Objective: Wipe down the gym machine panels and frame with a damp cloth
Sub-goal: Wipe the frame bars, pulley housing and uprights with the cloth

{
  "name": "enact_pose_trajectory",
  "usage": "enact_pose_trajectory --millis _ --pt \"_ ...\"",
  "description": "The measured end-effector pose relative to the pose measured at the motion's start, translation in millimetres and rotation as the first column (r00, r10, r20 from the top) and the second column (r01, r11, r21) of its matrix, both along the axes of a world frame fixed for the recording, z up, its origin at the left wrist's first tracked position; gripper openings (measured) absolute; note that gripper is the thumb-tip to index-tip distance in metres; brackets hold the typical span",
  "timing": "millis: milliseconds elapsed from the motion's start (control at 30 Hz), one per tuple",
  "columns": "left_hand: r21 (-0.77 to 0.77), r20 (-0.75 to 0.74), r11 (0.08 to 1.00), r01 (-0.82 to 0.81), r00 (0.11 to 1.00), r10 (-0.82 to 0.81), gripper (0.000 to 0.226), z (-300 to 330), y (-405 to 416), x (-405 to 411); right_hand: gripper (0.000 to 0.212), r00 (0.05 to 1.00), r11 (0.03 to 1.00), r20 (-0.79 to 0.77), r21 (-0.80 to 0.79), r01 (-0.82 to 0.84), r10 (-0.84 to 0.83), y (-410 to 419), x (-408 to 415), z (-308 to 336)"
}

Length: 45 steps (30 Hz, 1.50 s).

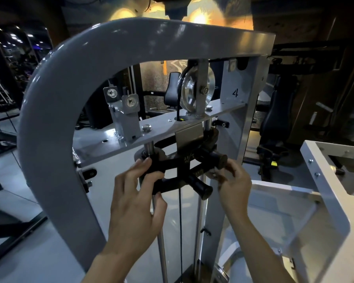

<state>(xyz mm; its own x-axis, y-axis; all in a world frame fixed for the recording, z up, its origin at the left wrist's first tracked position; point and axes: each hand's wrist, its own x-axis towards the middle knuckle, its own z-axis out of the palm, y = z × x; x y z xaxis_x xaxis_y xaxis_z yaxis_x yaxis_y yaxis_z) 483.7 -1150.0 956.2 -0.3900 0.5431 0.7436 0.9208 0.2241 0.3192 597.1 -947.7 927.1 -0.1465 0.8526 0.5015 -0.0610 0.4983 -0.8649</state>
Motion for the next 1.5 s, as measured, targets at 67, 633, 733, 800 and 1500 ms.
enact_pose_trajectory --millis 67,633,733,800,1500 --pt "-0.001 0.011 1.0 0.006 1.0 -0.006 0.042 -0.5 0.3 0.8 0.022 0.999 0.997 0.041 0.076 -0.028 0.025 -13.0 3.7 -4.5" --pt "-0.029 0.061 0.989 0.147 0.988 -0.145 0.054 -8.7 -11.6 2.5 0.022 0.785 0.756 -0.106 -0.217 -0.617 0.61 -5.7 26.8 11.7" --pt "-0.06 0.06 0.984 0.169 0.984 -0.166 0.063 -13.5 -15.9 4.2 0.03 0.727 0.699 -0.047 -0.241 -0.674 0.685 -2.8 30.0 14.5" --pt "-0.072 0.079 0.981 0.182 0.981 -0.177 0.07 -16.7 -19.9 5.8 0.044 0.683 0.655 0.012 -0.293 -0.696 0.73 4.4 41.7 25.4" --pt "-0.003 0.421 0.966 0.257 0.877 -0.232 0.086 -47.0 -34.5 10.3 0.017 0.934 0.865 0.355 0.456 -0.208 0.038 -61.5 42.5 18.7"
